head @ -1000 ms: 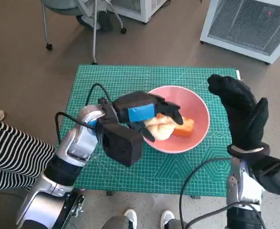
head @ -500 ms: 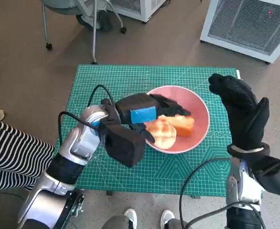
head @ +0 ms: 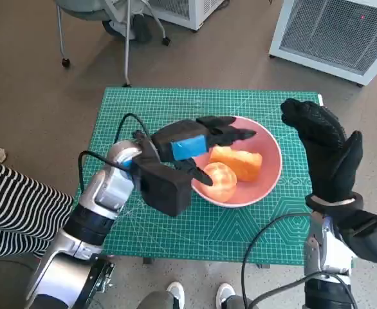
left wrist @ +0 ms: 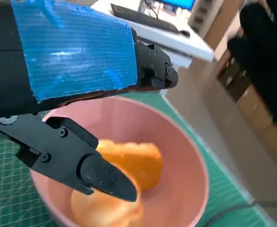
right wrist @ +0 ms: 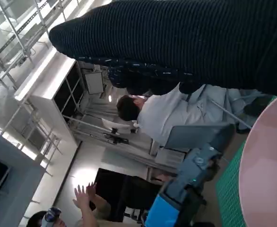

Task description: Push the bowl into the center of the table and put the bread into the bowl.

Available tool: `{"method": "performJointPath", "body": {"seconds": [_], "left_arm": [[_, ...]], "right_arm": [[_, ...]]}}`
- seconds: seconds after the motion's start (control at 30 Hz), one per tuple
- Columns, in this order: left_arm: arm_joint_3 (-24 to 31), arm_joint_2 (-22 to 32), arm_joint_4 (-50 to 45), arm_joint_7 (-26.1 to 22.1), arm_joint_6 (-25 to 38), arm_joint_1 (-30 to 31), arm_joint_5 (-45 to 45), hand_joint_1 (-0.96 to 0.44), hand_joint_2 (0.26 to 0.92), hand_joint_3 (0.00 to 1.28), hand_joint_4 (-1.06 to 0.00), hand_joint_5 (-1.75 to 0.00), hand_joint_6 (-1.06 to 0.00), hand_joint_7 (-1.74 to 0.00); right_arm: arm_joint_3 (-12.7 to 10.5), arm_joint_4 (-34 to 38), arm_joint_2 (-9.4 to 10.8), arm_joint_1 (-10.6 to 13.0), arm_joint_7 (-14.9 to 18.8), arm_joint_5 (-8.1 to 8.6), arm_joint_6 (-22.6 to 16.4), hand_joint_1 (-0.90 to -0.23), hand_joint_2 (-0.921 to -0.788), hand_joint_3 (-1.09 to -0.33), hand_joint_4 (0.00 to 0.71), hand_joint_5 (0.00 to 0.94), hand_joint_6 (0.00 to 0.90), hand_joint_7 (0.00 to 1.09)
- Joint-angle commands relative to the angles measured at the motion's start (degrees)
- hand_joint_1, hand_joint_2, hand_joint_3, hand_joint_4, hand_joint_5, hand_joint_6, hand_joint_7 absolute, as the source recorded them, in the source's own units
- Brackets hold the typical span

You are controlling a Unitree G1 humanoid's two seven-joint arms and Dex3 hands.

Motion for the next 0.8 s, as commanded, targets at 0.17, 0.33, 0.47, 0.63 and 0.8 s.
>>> {"method": "performJointPath", "body": {"seconds": [0.17, 0.33, 0.47, 0.63, 0.8], "left_arm": [[9.8, -3.1, 2.3, -5.8, -0.4, -1.3, -18.2, -0.67, 0.919, 0.08, -0.06, 0.00, -0.15, -0.05], [15.2, -7.9, 4.5, -7.7, -4.0, 0.1, -28.5, -0.73, 0.921, 0.18, -0.06, 0.00, -0.18, -0.05], [18.5, -12.0, 6.4, -7.5, -8.6, 1.0, -33.6, -0.77, 0.921, 0.26, -0.09, -0.01, -0.20, -0.06], [20.9, -16.1, 4.8, -7.0, -9.0, 2.4, -38.8, -0.76, 0.921, 0.31, -0.11, -0.02, -0.23, -0.08], [21.4, -17.3, 2.1, -5.4, -8.5, 3.5, -38.8, -0.73, 0.921, 0.39, -0.11, -0.02, -0.19, -0.14]], "right_arm": [[-0.1, -2.5, -1.1, -0.9, -1.7, -0.80, 2.5, -0.717, -0.921, -0.737, 0.186, 0.001, 0.068, 0.42], [-0.1, -4.4, -1.8, -1.8, -2.7, -1.22, 3.8, -0.708, -0.921, -0.741, 0.193, 0.004, 0.076, 0.42], [0.1, -6.0, -2.2, -2.9, -3.6, -1.94, 4.9, -0.709, -0.921, -0.745, 0.189, 0.002, 0.077, 0.42], [0.0, -6.7, -2.7, -4.4, -4.3, -3.07, 5.4, -0.709, -0.921, -0.749, 0.188, 0.002, 0.076, 0.42], [0.0, -5.9, -3.3, -6.1, -4.5, -3.57, 5.6, -0.709, -0.921, -0.754, 0.190, 0.002, 0.069, 0.41]]}}
